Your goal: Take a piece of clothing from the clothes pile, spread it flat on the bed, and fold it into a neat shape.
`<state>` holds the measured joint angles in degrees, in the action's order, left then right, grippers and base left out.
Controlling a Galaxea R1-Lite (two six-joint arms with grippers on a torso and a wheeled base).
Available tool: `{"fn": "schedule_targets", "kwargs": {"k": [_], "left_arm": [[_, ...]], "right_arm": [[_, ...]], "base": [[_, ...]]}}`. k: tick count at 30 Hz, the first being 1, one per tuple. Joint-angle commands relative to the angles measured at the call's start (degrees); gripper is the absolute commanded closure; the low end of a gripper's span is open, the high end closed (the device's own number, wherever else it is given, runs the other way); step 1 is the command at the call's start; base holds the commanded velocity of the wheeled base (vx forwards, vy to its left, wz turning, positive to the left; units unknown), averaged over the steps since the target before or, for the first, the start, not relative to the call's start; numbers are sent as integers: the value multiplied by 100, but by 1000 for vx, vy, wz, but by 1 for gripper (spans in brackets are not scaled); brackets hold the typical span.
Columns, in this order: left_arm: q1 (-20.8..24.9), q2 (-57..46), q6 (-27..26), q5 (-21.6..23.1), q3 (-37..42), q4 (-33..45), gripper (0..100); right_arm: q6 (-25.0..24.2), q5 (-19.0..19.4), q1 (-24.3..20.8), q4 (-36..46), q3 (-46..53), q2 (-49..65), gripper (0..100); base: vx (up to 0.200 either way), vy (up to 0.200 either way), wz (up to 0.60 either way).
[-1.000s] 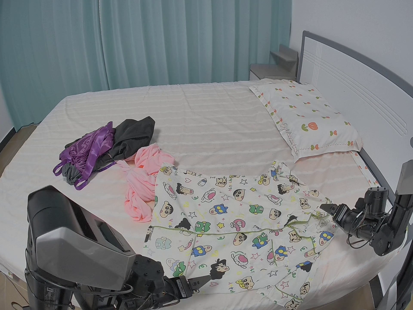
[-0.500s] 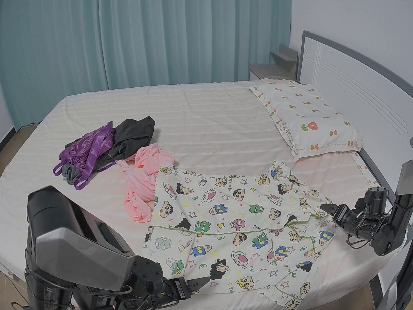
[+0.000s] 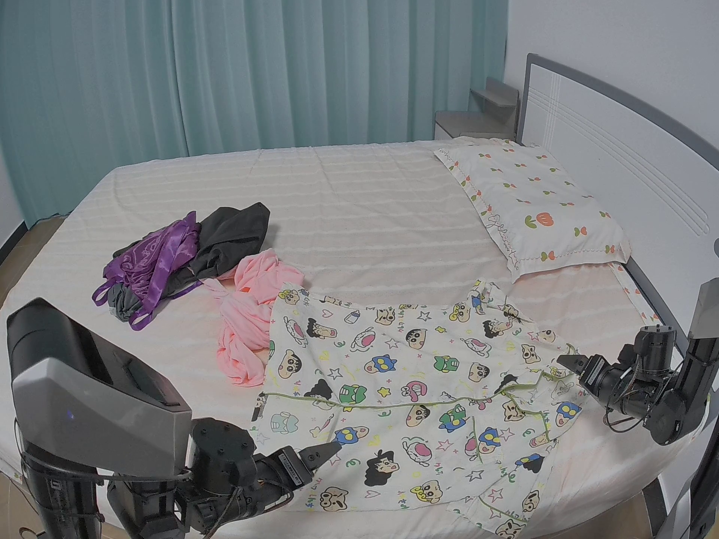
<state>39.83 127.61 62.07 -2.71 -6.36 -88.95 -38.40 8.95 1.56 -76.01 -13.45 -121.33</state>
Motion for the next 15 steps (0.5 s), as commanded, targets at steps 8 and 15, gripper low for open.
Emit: {"fn": "schedule_targets", "kwargs": {"k": [8,15], "left_arm": [[69,80,42,-11,399,-105,0],[245,352,42,-28,390,-105,0]], "right_arm": [[8,2,11,-10,-9,-57,0],[-1,2,20,-10,-26,-84,0]], "base": [[0,0,0],[0,0,0]]}}
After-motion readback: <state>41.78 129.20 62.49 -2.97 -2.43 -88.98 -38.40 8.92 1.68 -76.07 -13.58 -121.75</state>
